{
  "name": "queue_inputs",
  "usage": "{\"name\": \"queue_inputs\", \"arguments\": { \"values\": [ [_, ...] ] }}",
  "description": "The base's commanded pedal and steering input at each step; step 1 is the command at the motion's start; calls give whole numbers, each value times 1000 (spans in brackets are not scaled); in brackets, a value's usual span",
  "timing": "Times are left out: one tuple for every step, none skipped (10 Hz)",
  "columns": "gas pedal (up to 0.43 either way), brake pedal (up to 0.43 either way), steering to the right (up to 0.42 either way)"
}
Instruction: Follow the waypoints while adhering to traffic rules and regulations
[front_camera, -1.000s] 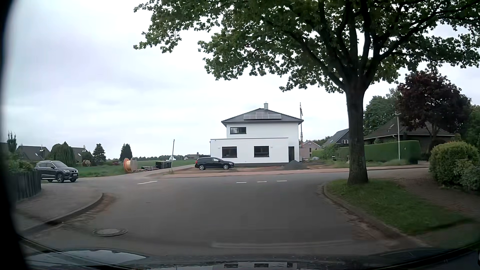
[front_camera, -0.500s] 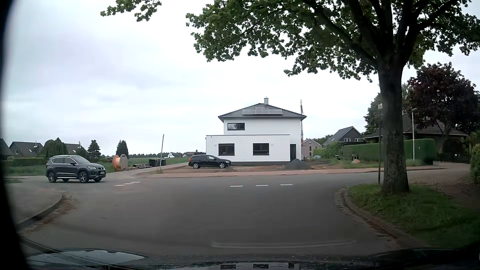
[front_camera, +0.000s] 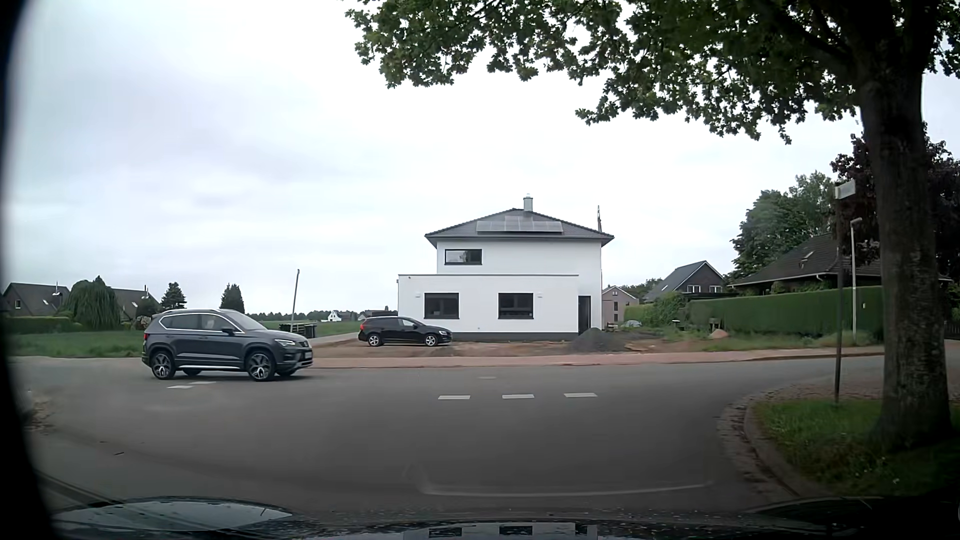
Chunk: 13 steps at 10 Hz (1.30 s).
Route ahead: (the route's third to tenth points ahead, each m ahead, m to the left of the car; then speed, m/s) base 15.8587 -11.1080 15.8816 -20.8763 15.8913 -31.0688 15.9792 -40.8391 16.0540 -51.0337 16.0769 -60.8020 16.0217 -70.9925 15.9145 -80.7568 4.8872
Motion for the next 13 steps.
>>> {"name": "queue_inputs", "arguments": {
  "values": [
    [0, 177, 32],
    [0, 177, 37],
    [0, 177, 43],
    [0, 159, 44],
    [0, 140, 45],
    [0, 134, 53],
    [0, 140, 61],
    [0, 140, 68],
    [0, 146, 78],
    [0, 152, 85],
    [0, 146, 91],
    [0, 152, 100],
    [0, 152, 107]
  ]
}}
